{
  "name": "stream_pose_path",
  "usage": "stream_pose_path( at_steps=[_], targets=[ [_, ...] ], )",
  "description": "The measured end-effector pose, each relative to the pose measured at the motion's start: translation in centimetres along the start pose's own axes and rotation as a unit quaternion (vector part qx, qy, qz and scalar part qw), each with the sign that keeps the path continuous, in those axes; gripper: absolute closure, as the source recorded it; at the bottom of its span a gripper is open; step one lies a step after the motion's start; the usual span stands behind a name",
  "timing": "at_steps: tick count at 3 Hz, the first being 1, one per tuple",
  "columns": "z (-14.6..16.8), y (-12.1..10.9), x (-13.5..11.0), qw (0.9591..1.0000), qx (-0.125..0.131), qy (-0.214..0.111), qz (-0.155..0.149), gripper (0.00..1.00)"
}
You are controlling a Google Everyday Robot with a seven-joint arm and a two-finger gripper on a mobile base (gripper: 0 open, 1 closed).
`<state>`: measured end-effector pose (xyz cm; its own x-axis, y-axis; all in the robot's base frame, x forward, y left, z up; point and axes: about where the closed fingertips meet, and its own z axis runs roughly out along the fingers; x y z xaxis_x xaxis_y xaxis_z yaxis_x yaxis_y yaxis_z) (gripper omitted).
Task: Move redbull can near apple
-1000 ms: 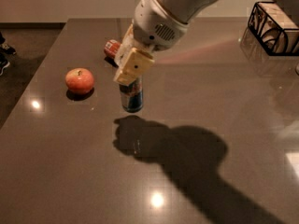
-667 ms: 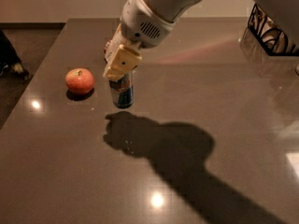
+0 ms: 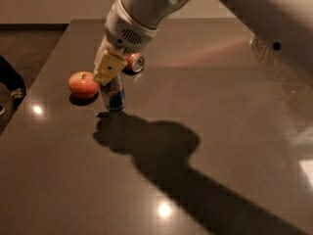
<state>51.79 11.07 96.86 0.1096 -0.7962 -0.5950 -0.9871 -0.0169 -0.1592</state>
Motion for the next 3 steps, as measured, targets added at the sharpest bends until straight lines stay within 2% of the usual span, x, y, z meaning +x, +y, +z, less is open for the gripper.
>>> stream_pose_path(
  at_steps=[1, 2, 3],
  targets=[
    [1.6, -0.6, -0.9, 1.0000, -0.005, 0.003, -0.004, 1.00],
    [3.1, -1.2, -1.5, 0.9999, -0.011, 0.008, -0.006, 0.84],
    [4.5, -1.5, -2.2, 0.9997, -0.020, 0.010, -0.012, 0.61]
  ],
)
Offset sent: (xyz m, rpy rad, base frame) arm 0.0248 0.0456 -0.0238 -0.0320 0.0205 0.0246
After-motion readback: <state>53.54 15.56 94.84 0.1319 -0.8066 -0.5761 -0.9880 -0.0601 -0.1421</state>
